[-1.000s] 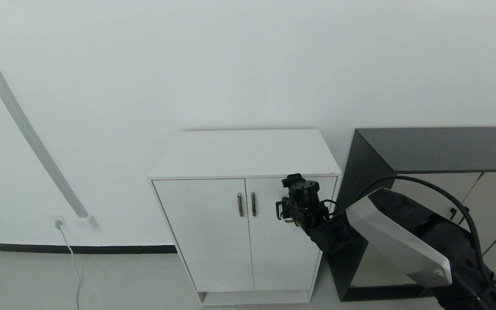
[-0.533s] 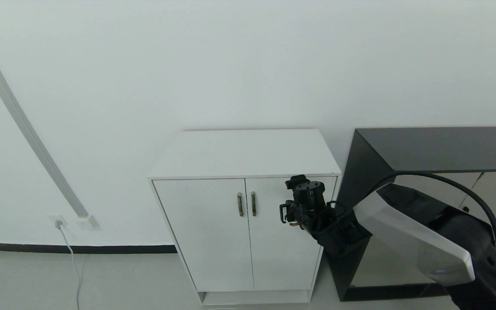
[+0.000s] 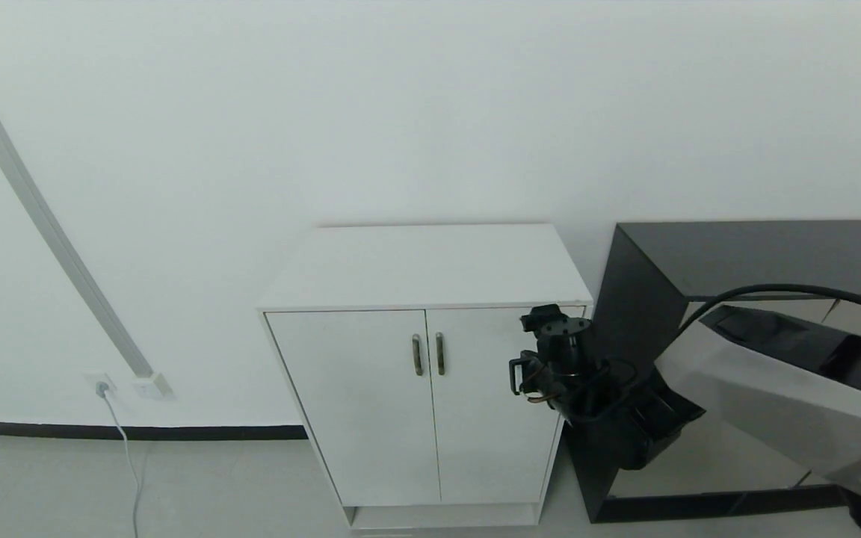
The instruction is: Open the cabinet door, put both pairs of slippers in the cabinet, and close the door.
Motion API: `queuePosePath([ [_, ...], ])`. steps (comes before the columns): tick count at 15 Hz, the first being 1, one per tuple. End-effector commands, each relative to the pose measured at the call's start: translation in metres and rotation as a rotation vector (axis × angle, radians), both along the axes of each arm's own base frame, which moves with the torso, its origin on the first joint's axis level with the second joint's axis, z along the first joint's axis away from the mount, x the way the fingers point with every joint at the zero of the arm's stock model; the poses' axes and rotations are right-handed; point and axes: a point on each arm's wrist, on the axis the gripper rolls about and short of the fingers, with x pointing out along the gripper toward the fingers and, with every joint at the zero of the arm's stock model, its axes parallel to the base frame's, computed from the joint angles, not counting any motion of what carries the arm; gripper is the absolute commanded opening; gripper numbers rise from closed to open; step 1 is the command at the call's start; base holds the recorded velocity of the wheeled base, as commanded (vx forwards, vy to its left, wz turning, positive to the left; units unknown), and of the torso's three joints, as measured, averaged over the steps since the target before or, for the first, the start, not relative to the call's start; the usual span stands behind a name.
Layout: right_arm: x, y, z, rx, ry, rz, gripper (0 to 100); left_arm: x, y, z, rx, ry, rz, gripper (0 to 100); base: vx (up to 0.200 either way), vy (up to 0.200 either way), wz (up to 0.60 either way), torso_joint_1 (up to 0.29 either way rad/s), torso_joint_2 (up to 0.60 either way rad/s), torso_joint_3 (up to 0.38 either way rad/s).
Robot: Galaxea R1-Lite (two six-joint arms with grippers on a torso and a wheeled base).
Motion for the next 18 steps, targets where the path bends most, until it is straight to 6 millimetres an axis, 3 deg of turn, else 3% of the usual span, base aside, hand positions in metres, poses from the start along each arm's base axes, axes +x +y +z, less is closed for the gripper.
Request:
queuePosePath([
  [1,-0.013,-0.024,0.022,0.000,-0.022,-0.065,0,0.000,0.000,0.000,-0.001,0.002,0.000,0,0.000,0.000,0.00,0.000,0.00,0.000],
  [9,-0.095,-0.112,0.066,-0.031,0.002,-0.195,0,0.000,0.000,0.000,-0.001,0.002,0.000,0,0.000,0.000,0.00,0.000,0.00,0.000],
  [18,-0.192,-0.185,0.091,-0.023,-0.059,-0.329,0,0.000,0.000,0.000,-0.001,0.002,0.002,0,0.000,0.000,0.00,0.000,0.00,0.000],
])
